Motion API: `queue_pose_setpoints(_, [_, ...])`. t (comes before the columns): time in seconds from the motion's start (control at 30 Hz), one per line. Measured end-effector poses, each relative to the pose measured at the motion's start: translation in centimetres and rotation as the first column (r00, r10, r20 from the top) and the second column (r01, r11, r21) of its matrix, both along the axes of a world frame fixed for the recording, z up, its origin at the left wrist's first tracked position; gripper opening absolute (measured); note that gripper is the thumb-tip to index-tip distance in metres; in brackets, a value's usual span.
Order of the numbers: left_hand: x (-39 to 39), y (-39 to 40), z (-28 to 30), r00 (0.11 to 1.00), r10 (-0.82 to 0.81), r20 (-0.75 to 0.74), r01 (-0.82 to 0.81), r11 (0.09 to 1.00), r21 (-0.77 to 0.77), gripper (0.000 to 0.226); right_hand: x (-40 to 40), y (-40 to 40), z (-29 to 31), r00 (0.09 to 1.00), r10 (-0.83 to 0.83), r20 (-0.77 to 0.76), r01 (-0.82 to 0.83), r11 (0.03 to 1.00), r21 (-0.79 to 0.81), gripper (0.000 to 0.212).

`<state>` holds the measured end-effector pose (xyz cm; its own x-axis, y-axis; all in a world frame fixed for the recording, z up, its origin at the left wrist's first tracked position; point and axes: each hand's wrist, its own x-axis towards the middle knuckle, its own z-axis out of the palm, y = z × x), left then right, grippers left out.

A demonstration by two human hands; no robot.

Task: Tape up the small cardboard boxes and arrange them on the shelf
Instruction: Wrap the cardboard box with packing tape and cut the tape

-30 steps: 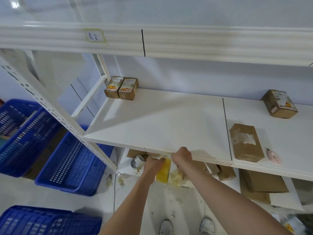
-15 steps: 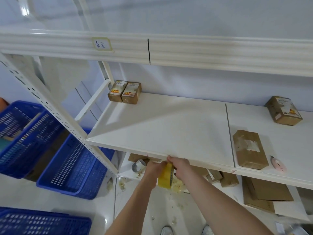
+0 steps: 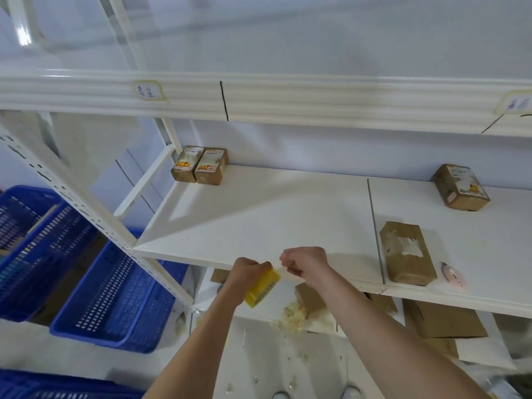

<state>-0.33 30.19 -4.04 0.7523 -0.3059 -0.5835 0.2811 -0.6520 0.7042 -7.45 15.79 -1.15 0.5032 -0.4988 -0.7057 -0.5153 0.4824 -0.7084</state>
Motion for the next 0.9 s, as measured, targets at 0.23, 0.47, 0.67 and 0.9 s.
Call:
queue_pose_setpoints(0.23, [-0.1, -5.0, 2.1, 0.985, -0.145, 0.096, 0.144, 0.989, 0.016, 0.027, -2.6, -6.0, 2.7, 0.995, 0.07, 0.076, -0.067, 0.997, -0.042, 0.015])
queue_pose_setpoints(0.47, [-1.4, -11.6, 4.5, 0.957, -0.27, 0.111, 0.282, 0.952, -0.116, 0.033, -6.5, -12.8, 5.2, 0.996, 0.044, 0.083, -0.034, 0.993, -0.111, 0.002])
queue_pose_setpoints(0.67, [-4.1, -16.8, 5.8, 0.861, -0.494, 0.118, 0.508, 0.845, -0.167, 0.032, -10.5, -18.2, 7.5, 0.994, 0.051, 0.097, -0.037, 0.99, -0.136, 0.02])
queue_pose_setpoints(0.9, [-6.7, -22.8, 6.5, 0.797, -0.575, 0.182, 0.598, 0.793, -0.117, 0.024, -14.0, -24.1, 8.4, 0.995, 0.044, 0.084, -0.024, 0.973, -0.23, 0.029])
